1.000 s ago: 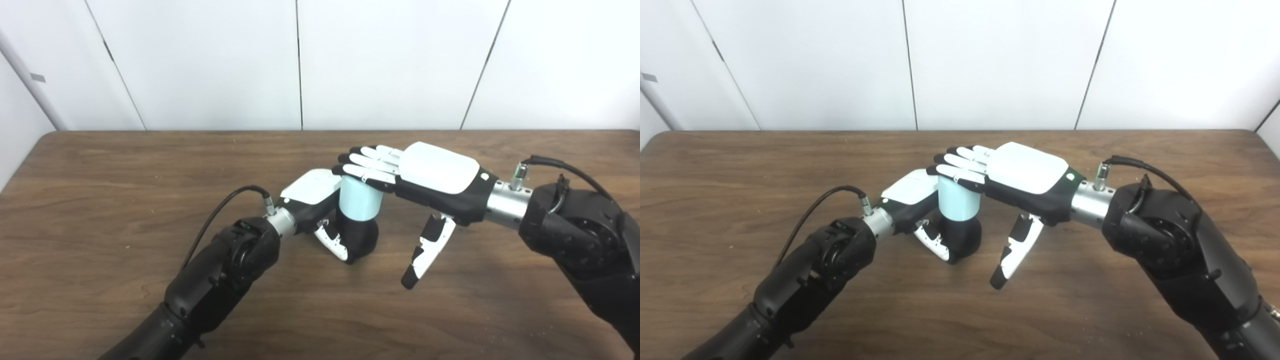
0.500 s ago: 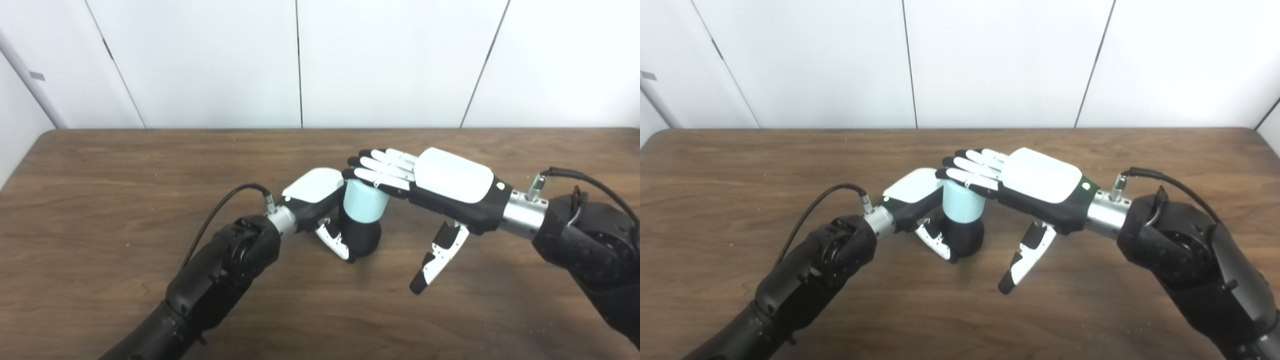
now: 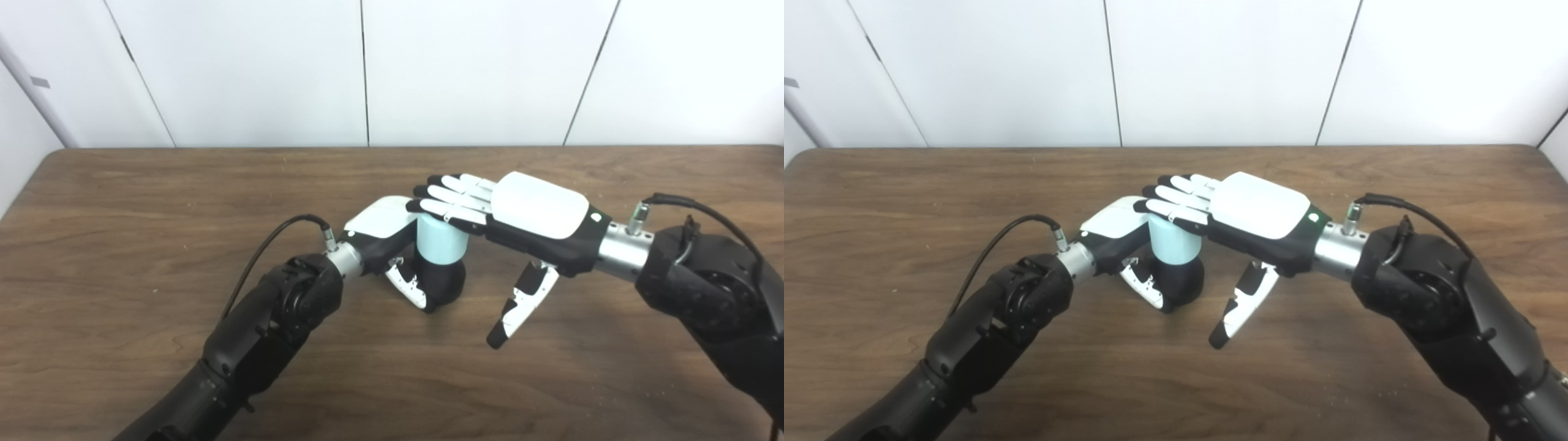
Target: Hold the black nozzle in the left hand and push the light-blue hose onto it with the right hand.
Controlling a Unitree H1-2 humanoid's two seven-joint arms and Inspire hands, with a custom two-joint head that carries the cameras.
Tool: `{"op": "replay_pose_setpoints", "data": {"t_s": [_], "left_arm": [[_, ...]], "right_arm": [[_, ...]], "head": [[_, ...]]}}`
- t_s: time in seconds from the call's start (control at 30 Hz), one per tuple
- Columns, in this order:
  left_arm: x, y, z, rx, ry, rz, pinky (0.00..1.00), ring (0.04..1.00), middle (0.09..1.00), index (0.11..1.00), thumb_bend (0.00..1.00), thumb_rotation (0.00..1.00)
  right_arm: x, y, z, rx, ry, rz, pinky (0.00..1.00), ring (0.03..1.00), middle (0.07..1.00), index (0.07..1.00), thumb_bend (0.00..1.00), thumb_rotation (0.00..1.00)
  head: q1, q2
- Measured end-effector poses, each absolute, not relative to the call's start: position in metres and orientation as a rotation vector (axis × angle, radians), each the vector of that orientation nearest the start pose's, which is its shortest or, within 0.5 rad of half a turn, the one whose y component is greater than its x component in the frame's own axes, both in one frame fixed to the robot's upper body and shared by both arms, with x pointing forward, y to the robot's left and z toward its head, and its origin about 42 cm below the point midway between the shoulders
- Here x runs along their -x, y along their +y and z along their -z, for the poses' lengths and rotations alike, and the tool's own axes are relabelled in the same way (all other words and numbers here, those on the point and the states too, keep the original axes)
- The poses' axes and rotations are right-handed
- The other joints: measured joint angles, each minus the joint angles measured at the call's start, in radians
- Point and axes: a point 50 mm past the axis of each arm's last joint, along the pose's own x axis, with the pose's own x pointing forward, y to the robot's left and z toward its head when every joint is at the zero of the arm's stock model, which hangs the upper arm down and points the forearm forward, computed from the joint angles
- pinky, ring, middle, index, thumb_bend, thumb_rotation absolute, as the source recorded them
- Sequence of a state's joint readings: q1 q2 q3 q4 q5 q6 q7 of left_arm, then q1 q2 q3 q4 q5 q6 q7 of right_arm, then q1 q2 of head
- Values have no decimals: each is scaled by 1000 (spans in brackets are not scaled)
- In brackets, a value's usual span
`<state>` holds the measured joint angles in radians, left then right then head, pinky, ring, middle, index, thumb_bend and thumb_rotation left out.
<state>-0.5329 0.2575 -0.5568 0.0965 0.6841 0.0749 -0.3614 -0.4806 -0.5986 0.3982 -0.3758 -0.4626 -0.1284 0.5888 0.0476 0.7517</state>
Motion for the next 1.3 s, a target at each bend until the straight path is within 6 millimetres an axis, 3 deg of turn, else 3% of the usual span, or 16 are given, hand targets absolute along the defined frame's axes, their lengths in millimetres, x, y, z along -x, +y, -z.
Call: {"op": "replay_pose_setpoints", "data": {"t_s": [1.3], "left_arm": [[-394, 114, -191, -1178, -285, 728, 967, 603, 494, 479, 525, 0]], "right_arm": [[-334, -205, -290, 1287, -595, -876, 1000, 1000, 1000, 996, 875, 540]], "head": [[2, 6]]}}
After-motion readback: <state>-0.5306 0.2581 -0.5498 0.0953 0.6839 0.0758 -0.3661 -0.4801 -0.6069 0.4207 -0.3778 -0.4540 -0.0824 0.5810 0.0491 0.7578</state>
